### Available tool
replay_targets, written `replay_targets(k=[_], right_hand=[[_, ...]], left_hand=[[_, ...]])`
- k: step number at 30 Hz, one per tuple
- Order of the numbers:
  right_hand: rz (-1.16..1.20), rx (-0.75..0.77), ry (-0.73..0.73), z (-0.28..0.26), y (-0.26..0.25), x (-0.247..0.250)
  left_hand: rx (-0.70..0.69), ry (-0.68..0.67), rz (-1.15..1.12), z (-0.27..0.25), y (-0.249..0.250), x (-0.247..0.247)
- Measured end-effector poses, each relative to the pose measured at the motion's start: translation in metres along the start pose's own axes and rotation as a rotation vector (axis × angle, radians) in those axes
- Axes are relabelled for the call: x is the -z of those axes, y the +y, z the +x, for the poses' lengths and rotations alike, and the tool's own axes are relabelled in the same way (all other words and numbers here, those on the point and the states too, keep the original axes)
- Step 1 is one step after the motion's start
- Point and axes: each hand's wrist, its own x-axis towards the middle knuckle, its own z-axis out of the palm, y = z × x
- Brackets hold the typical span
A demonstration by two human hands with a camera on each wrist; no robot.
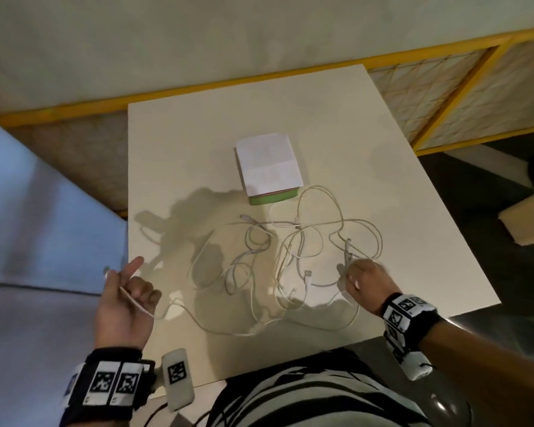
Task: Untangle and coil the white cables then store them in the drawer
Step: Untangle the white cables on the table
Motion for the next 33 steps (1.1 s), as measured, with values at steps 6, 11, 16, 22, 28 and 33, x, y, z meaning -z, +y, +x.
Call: replay_targets(k=[6,11,16,22,28,33], right_hand=[[0.071,-0.154,-0.091,-0.003,-0.057,-0.012],[0.219,-0.471,-0.203,0.014,-0.090,-0.032],[0.340,-0.647,-0.126,0.016,-0.093,-0.035],[0.826,-0.610,0.459,0.019,-0.121,0.009],[1.031,-0.302,0.736,0.032,-0.199,0.078],[1.037,-0.162,0.567,0.050,-0.259,0.065]], left_hand=[[0.093,-0.079,0.059,0.019,0.011,-0.002],[0.128,-0.136,0.190,0.031,0.012,-0.009],[0.167,-0.252,0.261,0.045,0.017,-0.017],[0.279,-0.329,0.235,0.057,0.039,-0.030],[0.211,-0.455,0.295,0.057,0.048,-0.053],[0.168,-0.539,0.450,0.036,0.038,-0.096]])
